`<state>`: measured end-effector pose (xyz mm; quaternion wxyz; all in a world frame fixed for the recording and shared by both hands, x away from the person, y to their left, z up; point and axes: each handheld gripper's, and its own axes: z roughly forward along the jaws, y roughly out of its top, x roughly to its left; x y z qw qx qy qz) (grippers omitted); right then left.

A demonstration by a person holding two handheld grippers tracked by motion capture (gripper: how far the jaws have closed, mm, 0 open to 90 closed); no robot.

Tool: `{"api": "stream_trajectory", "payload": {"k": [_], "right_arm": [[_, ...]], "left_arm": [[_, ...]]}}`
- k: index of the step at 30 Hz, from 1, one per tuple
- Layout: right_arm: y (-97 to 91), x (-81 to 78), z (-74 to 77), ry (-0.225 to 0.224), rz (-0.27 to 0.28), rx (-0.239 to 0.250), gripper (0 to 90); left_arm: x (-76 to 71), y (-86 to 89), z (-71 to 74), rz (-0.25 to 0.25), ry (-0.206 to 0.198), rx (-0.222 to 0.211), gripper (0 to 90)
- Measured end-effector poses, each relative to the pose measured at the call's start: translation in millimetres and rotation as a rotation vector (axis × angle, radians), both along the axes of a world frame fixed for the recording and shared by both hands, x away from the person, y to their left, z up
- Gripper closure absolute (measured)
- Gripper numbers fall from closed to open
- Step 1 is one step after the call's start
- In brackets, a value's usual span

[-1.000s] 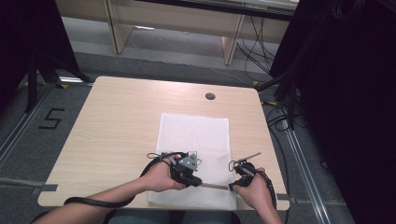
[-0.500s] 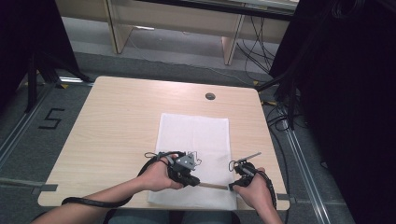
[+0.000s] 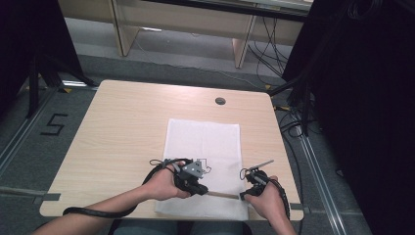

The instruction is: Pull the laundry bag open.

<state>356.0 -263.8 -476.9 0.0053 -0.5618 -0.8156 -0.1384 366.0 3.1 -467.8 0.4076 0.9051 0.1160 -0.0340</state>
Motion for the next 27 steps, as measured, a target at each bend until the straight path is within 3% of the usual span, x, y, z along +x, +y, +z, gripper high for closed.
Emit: {"api": "stream_trajectory", "payload": {"k": [4,15,18,19,27], "right_arm": [[0.1,-0.1,0.1,0.0,-0.002,-0.001,90.0],[-1.0,0.6,-0.4,-0.002,0.01,0.007,90.0],[-1.0,0.6,-0.4,-0.001,0.009,0.008,90.0],[-1.0,0.6,-0.4,-0.001,0.009,0.009,90.0],[-1.1,0.8,-0.5,0.002,0.007,0.007,90.0]], "left_arm": [[1.2,1.7,0.3,-0.014,-0.013,0.004,87.4],[1.4,7.1,1.4,-0.002,-0.001,0.001,87.4],[2.7,8.2,1.0,-0.023,-0.025,0.009,87.4],[1.9,8.6,0.7,-0.01,-0.009,0.002,87.4],[2.6,12.2,1.5,-0.005,-0.001,-0.002,87.4]]}}
